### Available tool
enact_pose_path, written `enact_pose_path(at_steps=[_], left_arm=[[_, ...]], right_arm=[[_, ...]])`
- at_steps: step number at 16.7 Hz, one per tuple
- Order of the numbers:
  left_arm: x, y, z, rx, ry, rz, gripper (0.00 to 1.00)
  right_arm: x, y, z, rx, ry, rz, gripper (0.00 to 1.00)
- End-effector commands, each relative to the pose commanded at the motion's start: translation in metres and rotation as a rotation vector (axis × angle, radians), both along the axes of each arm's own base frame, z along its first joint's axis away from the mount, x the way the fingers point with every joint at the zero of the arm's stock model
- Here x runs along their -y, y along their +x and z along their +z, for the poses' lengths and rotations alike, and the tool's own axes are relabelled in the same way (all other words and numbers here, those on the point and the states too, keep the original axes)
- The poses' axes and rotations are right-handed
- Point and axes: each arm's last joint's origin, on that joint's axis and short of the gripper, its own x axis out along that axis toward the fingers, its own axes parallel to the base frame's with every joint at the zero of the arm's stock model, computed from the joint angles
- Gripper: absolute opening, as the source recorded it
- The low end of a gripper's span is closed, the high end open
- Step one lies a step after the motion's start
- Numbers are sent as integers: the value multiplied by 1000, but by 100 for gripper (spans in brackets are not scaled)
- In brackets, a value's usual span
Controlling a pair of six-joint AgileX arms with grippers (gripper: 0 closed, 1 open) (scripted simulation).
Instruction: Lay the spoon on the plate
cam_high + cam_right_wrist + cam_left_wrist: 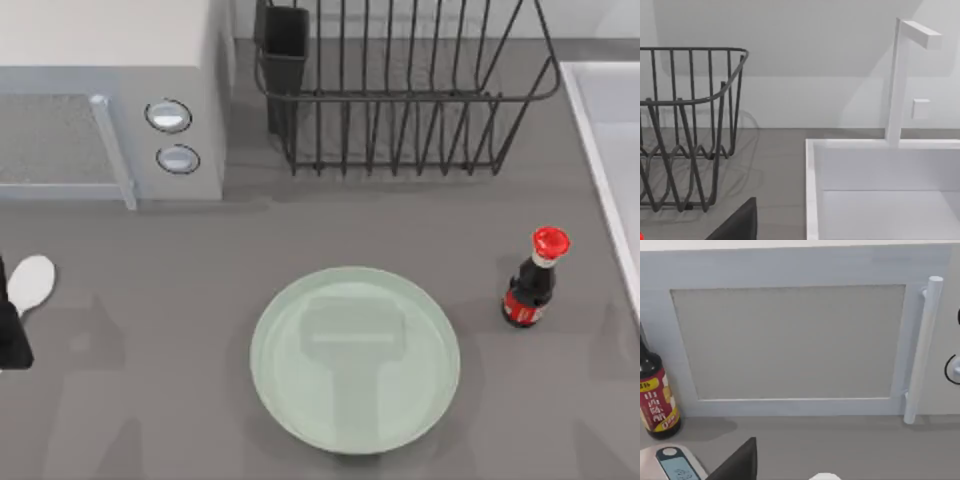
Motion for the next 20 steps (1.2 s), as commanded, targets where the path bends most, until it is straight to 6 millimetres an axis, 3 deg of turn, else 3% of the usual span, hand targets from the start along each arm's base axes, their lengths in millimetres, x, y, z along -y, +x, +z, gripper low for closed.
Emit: enact_pose_path(at_steps=[5,12,16,20], left_arm=[[-4,38,24,-454,38,-5,100],[-17,117,21,-1080,52,-39,100],[-25,152,10,-1289,46,-61,100],[-28,165,5,-1363,43,-71,100]], right_arm=[[0,0,0,0,0,0,100],[0,0,0,0,0,0,100],[0,0,0,0,0,0,100],[0,0,0,0,0,0,100]])
